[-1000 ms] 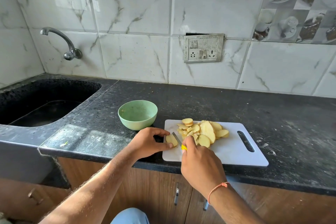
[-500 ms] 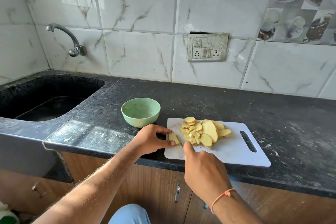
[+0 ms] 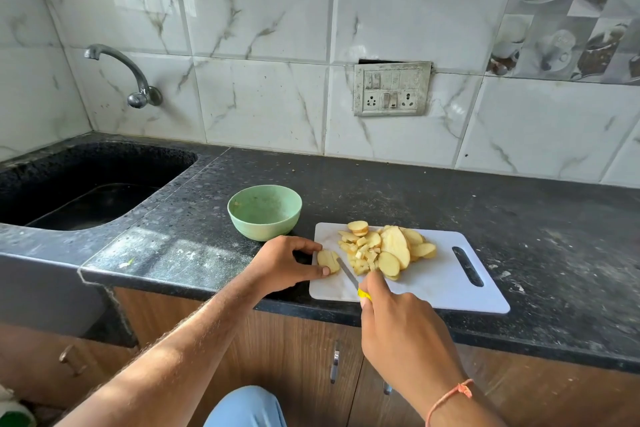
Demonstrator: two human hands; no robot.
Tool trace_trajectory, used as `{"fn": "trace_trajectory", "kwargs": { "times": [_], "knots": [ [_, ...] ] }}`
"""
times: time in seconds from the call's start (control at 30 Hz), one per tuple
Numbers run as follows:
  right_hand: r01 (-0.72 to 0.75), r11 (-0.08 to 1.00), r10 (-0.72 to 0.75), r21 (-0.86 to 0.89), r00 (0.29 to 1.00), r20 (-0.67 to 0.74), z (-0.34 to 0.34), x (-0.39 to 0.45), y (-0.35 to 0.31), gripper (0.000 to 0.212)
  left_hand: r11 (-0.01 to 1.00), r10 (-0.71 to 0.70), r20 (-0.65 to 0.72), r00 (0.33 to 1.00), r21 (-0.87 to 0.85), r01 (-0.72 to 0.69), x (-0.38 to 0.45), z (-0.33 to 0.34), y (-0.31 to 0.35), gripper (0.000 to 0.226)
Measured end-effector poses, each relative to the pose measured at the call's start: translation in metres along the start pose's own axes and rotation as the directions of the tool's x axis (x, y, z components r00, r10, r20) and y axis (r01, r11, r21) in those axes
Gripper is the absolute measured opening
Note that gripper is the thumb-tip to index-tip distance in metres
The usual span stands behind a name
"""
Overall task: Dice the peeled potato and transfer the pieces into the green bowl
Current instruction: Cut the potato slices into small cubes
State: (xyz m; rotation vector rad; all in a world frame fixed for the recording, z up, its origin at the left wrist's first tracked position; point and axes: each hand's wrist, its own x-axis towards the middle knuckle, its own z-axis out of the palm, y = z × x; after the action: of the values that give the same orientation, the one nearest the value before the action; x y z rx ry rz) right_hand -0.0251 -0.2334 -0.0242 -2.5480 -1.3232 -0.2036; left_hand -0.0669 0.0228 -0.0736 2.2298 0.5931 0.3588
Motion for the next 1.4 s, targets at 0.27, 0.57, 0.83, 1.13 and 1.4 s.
{"fn": "trace_trajectory", "kwargs": {
  "times": [0.27, 0.57, 0.83, 1.13, 1.4],
  "knots": [
    [0.0, 0.999, 0.003, 0.048, 0.999, -0.046, 0.009, 0.031, -0.008, 0.014, 0.999, -0.025, -0.004, 1.0, -0.04, 0.025, 0.0, 0.0, 0.0, 0.049],
    [-0.004, 0.999, 0.004, 0.034, 1.0, 0.001, 0.014, 0.045, -0.016, 0.016, 0.996, -0.051, 0.0, 0.999, -0.066, 0.051, -0.001, -0.002, 0.002, 0.048],
    [0.046, 0.998, -0.044, -0.044, 0.998, 0.046, 0.012, 0.033, -0.016, 0.016, 0.995, -0.071, -0.011, 0.997, -0.067, 0.07, -0.001, -0.002, 0.006, 0.047],
    [0.046, 0.997, -0.039, -0.056, 0.99, 0.133, 0.001, -0.011, -0.006, 0.014, 0.999, -0.048, -0.041, 0.998, 0.0, 0.048, -0.002, -0.001, 0.004, 0.048],
    [0.034, 0.999, -0.034, -0.006, 0.999, 0.02, 0.005, -0.007, 0.001, 0.004, 1.0, -0.01, -0.039, 0.999, 0.002, 0.01, -0.005, -0.002, 0.005, 0.048]
  ]
}}
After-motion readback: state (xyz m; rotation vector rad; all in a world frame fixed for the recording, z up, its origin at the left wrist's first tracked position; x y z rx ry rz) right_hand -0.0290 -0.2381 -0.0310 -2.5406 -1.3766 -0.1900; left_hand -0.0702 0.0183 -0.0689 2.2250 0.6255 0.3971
